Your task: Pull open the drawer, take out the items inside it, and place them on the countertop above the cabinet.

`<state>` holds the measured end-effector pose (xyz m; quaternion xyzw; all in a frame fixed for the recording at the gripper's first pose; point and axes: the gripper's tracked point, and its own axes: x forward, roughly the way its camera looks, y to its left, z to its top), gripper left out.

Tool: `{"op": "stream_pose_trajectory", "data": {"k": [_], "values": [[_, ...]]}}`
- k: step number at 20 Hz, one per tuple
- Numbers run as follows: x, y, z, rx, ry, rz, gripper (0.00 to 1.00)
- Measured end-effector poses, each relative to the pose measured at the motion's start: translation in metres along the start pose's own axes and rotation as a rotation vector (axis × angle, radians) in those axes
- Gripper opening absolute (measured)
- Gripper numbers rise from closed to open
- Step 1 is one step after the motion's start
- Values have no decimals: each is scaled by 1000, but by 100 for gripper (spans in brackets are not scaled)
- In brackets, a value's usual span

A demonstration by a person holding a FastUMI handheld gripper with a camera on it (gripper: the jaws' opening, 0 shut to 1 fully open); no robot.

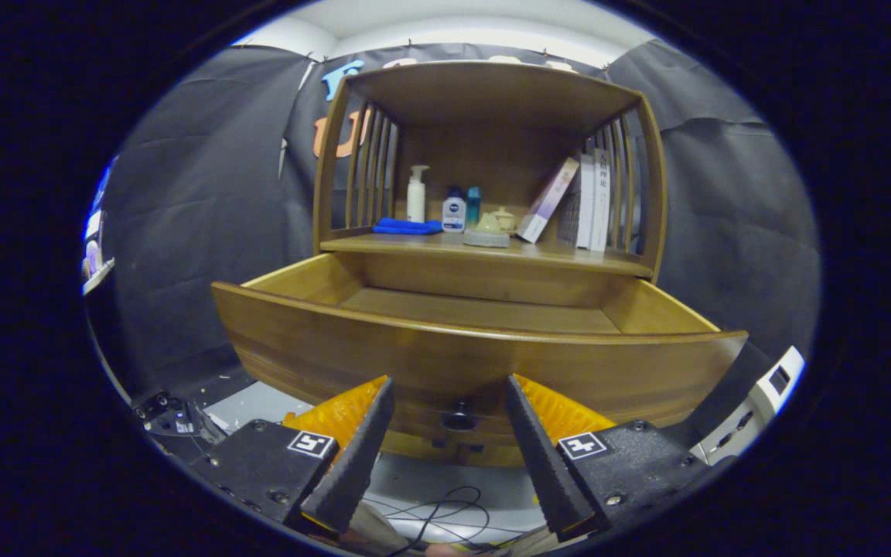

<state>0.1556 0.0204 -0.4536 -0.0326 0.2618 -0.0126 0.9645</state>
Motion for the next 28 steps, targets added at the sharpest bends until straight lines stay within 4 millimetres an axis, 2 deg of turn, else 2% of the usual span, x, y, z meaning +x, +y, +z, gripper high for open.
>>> {"op": "stream_pose_trajectory", "data": {"k": [7,10,15,24,28], "values": [[8,-4,3,-19,-35,-90,91],[19,-12,8,7,-35,-112,93],[25,-9,14,22,-36,-117,92],[69,-14,38,34,-27,-121,93],[88,-15,42,32,-14,-123,93]]}}
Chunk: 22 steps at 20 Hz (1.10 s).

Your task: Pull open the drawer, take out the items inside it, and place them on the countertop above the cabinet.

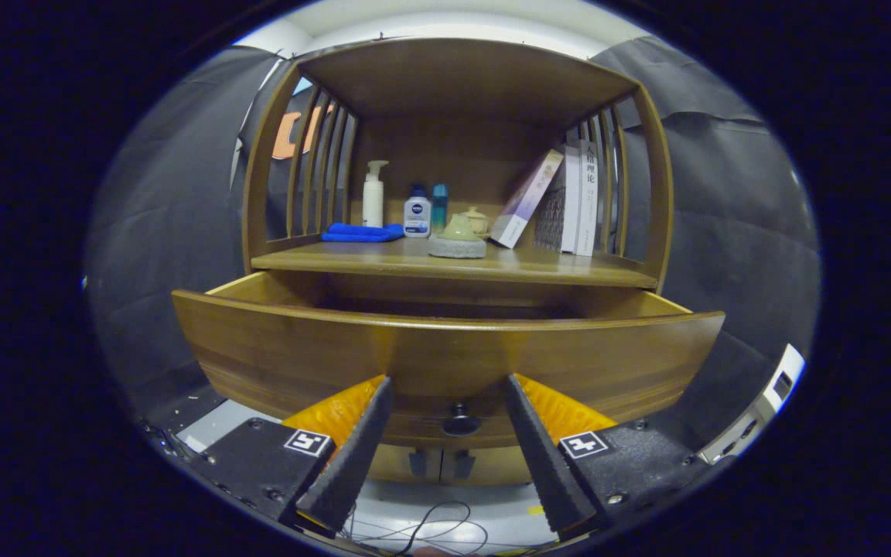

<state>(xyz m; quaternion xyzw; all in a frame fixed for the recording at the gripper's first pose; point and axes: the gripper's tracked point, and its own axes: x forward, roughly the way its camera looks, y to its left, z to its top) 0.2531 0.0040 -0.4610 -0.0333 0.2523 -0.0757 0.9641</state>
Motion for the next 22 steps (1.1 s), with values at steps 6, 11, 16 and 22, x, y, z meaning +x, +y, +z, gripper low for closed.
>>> {"op": "stream_pose_trajectory", "data": {"k": [6,11,16,22], "values": [[33,5,11,1,5,-6,93],[64,2,23,-3,-1,-12,93],[95,4,32,-1,4,-13,93],[105,5,34,-17,-17,-31,93]]}}
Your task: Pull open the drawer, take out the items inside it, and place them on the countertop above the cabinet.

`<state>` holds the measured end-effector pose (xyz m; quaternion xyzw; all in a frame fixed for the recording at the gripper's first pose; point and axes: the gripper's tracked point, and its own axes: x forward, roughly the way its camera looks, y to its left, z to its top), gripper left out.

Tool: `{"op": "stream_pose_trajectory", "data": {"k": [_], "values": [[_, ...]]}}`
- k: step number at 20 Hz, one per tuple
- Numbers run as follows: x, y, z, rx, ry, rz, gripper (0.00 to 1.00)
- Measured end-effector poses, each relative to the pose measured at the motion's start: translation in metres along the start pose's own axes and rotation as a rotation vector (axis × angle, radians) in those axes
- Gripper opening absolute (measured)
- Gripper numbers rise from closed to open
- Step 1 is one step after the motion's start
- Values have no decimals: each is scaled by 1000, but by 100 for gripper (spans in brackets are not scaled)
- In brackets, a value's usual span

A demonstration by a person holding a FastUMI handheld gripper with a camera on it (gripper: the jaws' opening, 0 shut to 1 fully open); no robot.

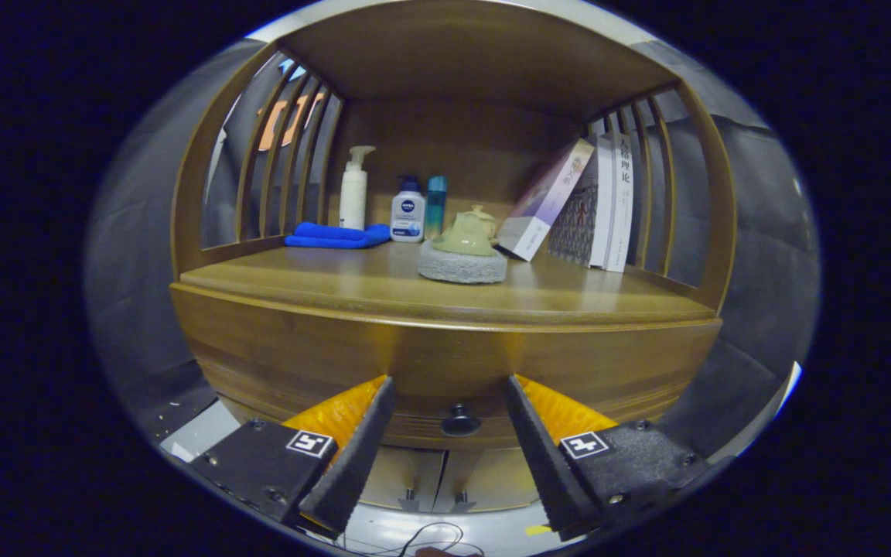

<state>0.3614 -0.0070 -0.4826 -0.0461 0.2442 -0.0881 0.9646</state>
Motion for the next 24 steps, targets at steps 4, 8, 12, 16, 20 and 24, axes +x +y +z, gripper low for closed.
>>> {"op": "stream_pose_trajectory", "data": {"k": [4,8,12,16,20,24], "values": [[1,-1,-3,-13,3,1,92],[-10,-4,-6,-35,62,42,94],[-49,-25,23,22,23,72,94],[-109,-55,76,18,-82,100,94],[-175,-80,139,-7,-205,126,94],[-243,-97,194,-3,-311,149,100]]}}
